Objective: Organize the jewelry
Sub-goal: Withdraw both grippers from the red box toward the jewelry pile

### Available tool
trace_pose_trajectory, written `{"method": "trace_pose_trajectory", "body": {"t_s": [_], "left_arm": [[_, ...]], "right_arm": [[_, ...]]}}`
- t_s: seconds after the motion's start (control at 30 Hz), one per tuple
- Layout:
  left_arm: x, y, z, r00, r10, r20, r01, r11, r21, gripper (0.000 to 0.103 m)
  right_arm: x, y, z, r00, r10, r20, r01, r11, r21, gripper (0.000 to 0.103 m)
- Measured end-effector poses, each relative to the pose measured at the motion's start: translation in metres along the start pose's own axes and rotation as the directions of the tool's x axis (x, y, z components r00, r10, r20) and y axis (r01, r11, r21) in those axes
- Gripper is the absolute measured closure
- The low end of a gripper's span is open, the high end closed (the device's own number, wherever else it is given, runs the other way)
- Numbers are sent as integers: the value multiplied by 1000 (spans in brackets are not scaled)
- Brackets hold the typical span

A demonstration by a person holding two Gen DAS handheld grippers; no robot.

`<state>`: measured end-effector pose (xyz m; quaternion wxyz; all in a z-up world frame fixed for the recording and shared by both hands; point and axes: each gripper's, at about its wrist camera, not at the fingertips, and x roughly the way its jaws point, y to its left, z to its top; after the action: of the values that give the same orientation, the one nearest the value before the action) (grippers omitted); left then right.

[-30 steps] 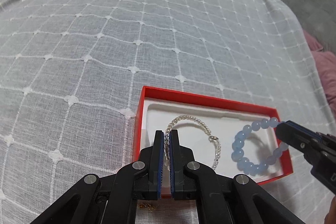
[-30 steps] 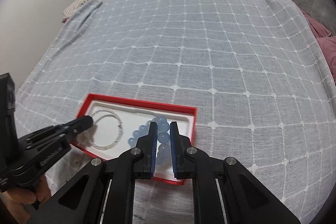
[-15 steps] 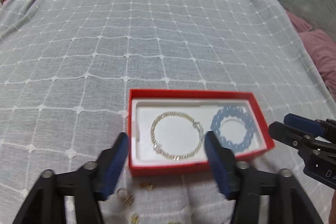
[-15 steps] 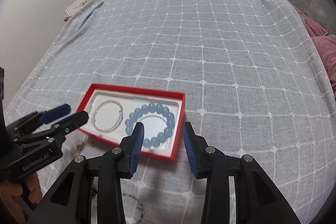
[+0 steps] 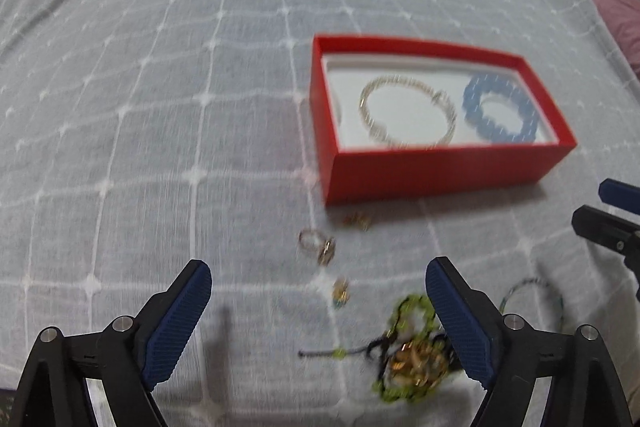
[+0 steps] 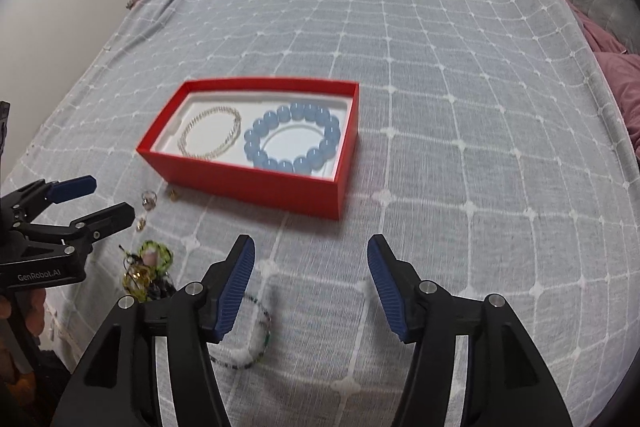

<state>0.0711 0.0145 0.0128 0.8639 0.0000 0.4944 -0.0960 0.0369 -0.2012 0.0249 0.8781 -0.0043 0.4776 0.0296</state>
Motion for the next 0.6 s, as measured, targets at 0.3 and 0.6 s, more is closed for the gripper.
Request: {"method": "trace_pose_trajectory", "body": {"t_s": [0.3,0.6], "left_arm": [[4,10,-26,996,14,-87,-16,1000,-27,12],[-7,10,-48,995,-43,-90,40,999,-34,12]], "right_arm": [[7,-1,-29,996,-1,-84,3,1000,25,41],[10,14,-52,993,-16,-114,10,999,-53,41]]}}
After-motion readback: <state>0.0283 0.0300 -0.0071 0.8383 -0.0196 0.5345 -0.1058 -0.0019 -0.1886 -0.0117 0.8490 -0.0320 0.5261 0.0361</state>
